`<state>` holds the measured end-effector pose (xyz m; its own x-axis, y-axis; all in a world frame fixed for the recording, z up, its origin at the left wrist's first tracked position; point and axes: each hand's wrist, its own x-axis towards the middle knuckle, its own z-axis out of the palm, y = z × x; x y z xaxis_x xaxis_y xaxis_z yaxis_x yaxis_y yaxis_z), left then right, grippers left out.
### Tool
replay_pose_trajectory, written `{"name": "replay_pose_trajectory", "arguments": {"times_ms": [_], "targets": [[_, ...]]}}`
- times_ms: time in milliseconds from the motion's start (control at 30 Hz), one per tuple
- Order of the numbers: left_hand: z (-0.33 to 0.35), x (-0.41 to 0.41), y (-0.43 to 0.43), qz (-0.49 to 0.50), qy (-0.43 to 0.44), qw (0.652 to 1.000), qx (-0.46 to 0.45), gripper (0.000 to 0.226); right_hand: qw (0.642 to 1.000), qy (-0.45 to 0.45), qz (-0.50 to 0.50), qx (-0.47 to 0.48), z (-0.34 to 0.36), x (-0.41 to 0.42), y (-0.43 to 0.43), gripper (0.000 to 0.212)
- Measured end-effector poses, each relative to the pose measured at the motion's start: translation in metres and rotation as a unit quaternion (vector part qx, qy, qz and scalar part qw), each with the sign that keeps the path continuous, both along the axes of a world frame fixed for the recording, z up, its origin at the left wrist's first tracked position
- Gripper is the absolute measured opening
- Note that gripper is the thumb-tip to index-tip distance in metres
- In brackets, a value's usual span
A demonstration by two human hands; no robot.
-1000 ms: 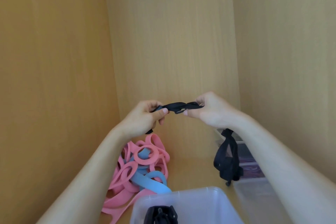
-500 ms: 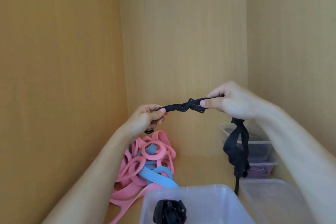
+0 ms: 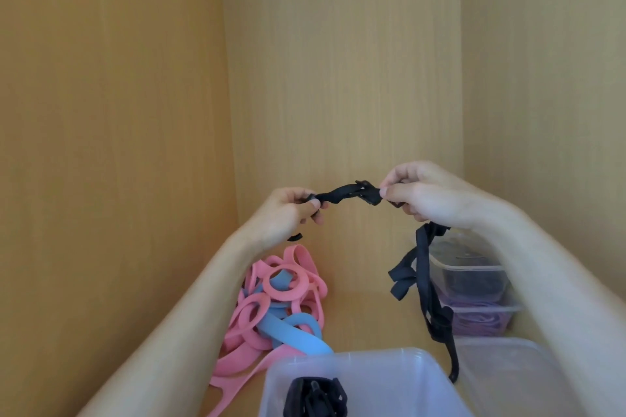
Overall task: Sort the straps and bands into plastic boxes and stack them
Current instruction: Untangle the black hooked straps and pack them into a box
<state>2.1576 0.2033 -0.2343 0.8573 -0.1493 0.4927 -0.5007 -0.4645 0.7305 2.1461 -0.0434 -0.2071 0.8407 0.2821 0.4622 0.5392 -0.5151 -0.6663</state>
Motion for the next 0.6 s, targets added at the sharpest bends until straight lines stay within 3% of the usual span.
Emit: {"name": "replay_pose_trajectory", "arguments": {"times_ms": [267, 367, 500, 600], "targets": [[-0.001, 0.004, 0.002, 0.029, -0.017, 0.999, -0.042, 0.007, 0.999, 0.03, 0.042, 0.006, -0.01, -0.008, 0.024, 0.014], [0.002, 0.003, 0.002, 0.039, -0.046, 0.988, -0.14, 0.008, 0.995, 0.055, 0.088, 0.017, -0.013, -0.013, 0.032, 0.014], [0.008, 0.0, -0.003, -0.011, -0.047, 0.945, -0.322, 0.019, 0.989, 0.088, 0.12, 0.012, -0.019, -0.014, 0.039, 0.026], [0.013, -0.003, -0.007, -0.021, -0.051, 0.924, -0.379, 0.025, 0.986, 0.095, 0.137, 0.0, -0.022, -0.013, 0.04, 0.029]]}}
